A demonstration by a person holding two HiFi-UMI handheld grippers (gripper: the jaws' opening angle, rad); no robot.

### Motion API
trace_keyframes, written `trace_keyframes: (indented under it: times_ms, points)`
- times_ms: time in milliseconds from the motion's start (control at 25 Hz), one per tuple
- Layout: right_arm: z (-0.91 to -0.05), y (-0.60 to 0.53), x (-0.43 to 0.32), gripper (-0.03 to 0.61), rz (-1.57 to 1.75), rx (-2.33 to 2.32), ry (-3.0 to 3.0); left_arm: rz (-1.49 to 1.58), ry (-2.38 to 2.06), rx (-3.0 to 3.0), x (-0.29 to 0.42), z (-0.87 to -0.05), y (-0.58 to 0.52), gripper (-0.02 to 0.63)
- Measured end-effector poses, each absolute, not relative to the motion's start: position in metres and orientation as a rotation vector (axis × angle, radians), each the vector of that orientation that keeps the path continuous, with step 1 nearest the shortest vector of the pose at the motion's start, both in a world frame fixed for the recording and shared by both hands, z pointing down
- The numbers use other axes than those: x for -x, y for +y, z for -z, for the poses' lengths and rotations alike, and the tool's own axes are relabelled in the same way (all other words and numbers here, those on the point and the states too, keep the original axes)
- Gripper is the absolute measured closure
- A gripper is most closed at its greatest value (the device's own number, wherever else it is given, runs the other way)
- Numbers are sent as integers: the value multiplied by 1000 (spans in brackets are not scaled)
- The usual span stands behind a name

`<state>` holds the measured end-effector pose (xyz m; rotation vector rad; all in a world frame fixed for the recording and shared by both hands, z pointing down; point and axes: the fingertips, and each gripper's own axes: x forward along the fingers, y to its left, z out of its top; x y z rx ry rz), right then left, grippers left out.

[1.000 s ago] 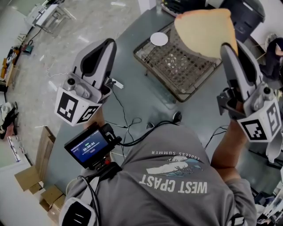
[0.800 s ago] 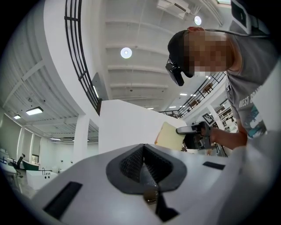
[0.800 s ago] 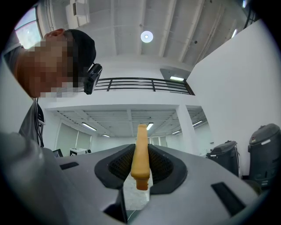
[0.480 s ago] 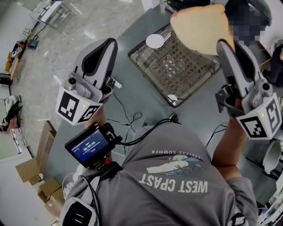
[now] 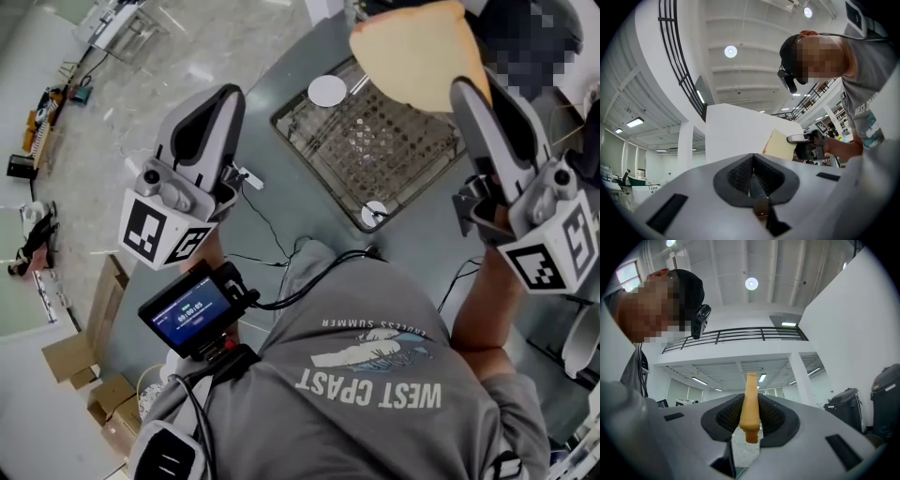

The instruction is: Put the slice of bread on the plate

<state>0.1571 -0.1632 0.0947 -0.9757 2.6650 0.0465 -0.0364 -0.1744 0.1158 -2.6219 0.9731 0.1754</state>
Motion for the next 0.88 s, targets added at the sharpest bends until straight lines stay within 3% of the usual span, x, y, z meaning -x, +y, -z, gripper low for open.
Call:
trace_keyframes:
  times_ms: [880]
  points:
    - [-110,-127,-151,488,-95,1236,2634,-306,737,2722,25,-137,-174,606]
